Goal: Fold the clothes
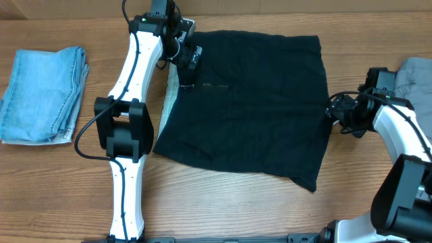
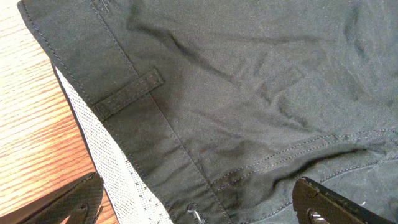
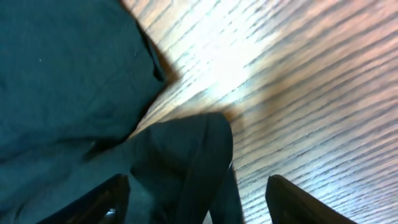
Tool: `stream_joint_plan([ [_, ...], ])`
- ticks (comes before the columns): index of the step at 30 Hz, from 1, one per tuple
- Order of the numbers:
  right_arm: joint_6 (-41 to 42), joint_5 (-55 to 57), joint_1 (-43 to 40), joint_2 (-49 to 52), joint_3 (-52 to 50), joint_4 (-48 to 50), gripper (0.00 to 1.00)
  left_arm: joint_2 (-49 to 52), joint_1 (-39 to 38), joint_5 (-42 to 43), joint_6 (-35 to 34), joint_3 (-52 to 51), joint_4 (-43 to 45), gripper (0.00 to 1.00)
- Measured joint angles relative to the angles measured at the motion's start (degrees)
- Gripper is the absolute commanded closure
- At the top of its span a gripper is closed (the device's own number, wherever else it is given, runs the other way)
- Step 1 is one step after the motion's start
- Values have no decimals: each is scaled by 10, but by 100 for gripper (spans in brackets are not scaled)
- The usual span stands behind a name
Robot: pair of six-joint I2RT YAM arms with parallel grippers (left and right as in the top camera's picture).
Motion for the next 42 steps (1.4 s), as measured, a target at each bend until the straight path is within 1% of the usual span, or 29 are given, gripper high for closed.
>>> stream_joint_plan([
  [2,-25,-1,0,1,28,-14,24,0,0,0,0,0,0,0],
  [5,-60,-13,2,1,100,-29,24,0,0,0,0,0,0,0],
  [9,-83,-51,20,1,183,-64,27,0,0,0,0,0,0,0],
  [17,-118,-73,71,1,194,-108,27,0,0,0,-1,0,0,0],
  [21,-123,-73,71,1,194,-109,27,0,3,0,-14,5,-51,0],
  [25,-129,-73,71,1,194,-109,27,-9,22,3,-47,48,-108,0],
  [27,-139,-73,71,1,194,-112,29,-36,37,4,-58,64,-122,0],
  [29,-153,-73,71,1,194,-114,34,-80,54,5,-66,71,-129,0],
  [30,-161,-74,71,1,194,-113,36,-108,64,5,-69,76,-132,0],
  [33,-183,-73,73,1,194,-113,36,-186,97,21,-71,87,-151,0],
  [35,-199,-72,83,1,194,-111,36,-236,131,48,-73,95,-163,0],
  [37,-205,-72,99,1,194,-105,35,-262,157,69,-73,98,-172,0],
  [38,-211,-73,119,1,194,-101,35,-268,168,70,-72,98,-190,0],
  [39,-212,-71,126,1,194,-100,35,-267,167,63,-71,98,-199,0],
  [41,-214,-64,139,1,194,-98,35,-265,166,33,-70,96,-251,0],
  [42,-215,-61,147,1,194,-97,35,-265,166,21,-69,96,-259,0],
])
